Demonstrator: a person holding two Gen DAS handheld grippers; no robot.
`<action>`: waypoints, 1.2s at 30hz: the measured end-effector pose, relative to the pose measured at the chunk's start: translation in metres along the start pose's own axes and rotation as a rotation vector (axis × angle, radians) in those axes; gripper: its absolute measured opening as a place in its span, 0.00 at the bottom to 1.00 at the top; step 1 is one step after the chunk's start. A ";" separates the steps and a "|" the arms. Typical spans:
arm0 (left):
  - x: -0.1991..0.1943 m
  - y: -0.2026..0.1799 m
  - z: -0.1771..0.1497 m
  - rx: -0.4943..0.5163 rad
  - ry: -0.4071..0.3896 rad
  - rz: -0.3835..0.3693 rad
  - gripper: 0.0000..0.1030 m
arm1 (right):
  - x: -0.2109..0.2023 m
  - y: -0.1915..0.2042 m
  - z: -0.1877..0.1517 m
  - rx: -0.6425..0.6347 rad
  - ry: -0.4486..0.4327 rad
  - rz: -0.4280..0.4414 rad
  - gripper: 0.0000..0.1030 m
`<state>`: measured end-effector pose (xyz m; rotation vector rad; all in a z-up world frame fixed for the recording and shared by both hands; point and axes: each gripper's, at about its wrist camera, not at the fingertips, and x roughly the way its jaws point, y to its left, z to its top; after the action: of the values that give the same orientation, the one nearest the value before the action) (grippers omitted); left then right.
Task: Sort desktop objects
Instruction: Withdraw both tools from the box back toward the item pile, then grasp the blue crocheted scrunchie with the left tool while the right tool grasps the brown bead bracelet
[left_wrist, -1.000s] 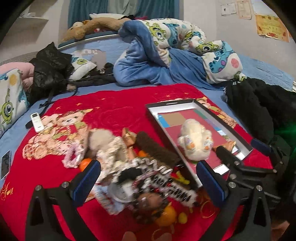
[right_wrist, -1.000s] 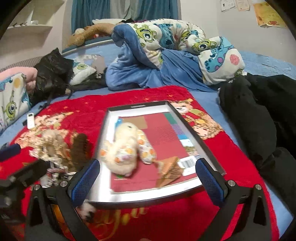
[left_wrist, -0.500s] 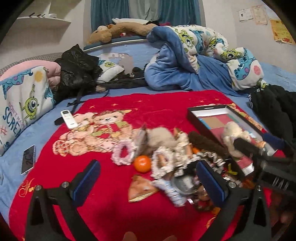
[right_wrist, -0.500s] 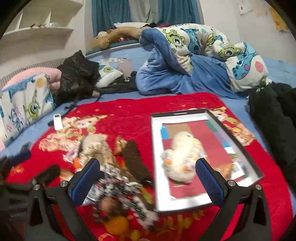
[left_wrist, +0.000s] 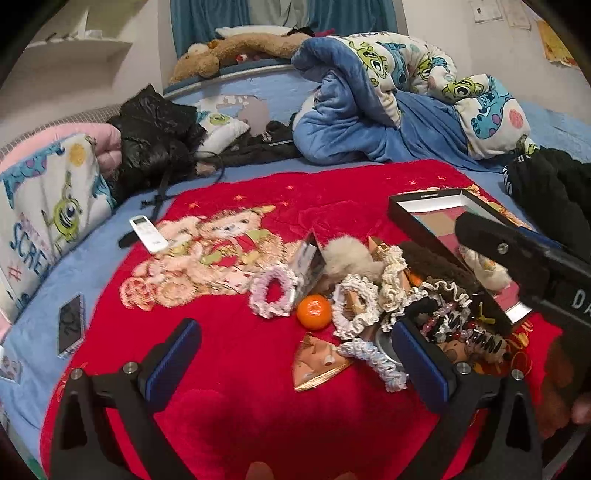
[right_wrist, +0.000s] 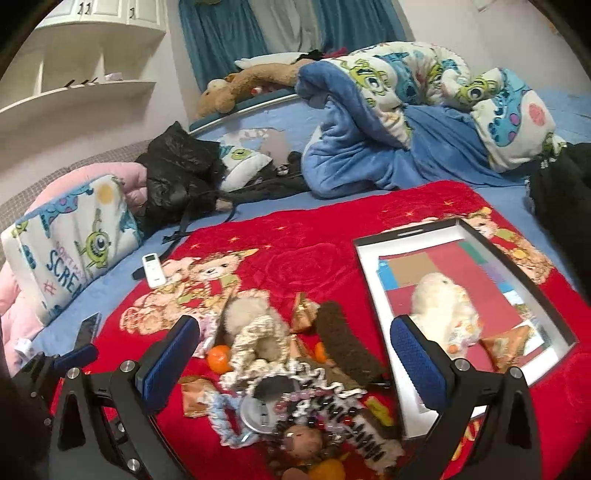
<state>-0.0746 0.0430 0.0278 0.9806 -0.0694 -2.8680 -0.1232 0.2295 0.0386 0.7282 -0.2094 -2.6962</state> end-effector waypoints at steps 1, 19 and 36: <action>0.004 -0.001 0.000 -0.007 0.009 -0.011 1.00 | 0.000 -0.003 0.000 0.017 0.000 -0.002 1.00; 0.045 -0.022 -0.030 0.018 0.056 -0.034 1.00 | -0.020 -0.012 -0.037 -0.057 0.082 -0.051 1.00; 0.077 -0.013 -0.037 -0.067 0.133 -0.103 1.00 | 0.004 -0.025 -0.084 -0.003 0.271 0.078 0.45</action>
<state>-0.1134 0.0468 -0.0498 1.1921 0.0903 -2.8651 -0.0910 0.2469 -0.0413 1.0503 -0.1628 -2.4911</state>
